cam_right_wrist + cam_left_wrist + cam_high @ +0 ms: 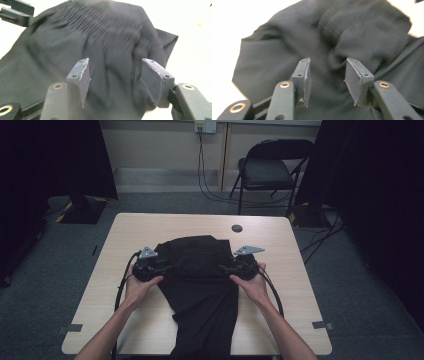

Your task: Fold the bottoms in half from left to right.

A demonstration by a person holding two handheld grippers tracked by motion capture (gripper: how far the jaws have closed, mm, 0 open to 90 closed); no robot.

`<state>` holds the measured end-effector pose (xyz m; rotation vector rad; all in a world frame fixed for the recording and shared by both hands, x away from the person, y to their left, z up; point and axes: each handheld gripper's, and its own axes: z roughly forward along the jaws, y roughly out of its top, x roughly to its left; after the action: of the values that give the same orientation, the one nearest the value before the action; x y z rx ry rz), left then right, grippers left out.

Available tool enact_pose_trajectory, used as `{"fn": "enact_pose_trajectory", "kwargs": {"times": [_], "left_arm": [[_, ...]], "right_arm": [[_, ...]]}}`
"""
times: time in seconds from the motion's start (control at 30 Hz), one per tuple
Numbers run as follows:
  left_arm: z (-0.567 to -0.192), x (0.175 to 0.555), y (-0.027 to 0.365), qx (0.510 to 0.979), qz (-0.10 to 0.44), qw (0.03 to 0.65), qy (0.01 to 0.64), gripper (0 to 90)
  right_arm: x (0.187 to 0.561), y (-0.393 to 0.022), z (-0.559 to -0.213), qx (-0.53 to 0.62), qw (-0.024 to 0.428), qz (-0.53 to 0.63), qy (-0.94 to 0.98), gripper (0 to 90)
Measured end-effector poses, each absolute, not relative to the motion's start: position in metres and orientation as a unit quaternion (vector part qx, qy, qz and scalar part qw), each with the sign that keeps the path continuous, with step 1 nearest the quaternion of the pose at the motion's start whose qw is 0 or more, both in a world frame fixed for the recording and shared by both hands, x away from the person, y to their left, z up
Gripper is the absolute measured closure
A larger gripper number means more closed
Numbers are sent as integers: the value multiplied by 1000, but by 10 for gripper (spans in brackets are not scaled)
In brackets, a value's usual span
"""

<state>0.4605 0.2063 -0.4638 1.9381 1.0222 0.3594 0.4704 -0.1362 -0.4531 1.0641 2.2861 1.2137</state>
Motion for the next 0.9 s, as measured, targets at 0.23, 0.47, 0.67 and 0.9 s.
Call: {"fn": "enact_pose_trajectory", "kwargs": {"times": [0.23, 0.47, 0.67, 0.9], "left_arm": [[-476, 477, 174, 796, 95, 452, 391, 354], [-493, 480, 160, 824, 112, 408, 378, 543], [-462, 482, 162, 810, 119, 440, 370, 843], [-371, 477, 170, 759, 173, 524, 346, 852]], "right_arm": [[499, -119, -475, 397, 167, 407, 805, 346], [507, -127, -491, 417, 159, 386, 807, 389], [500, -128, -471, 397, 171, 432, 792, 793], [504, -139, -387, 383, 173, 518, 745, 819]]}}
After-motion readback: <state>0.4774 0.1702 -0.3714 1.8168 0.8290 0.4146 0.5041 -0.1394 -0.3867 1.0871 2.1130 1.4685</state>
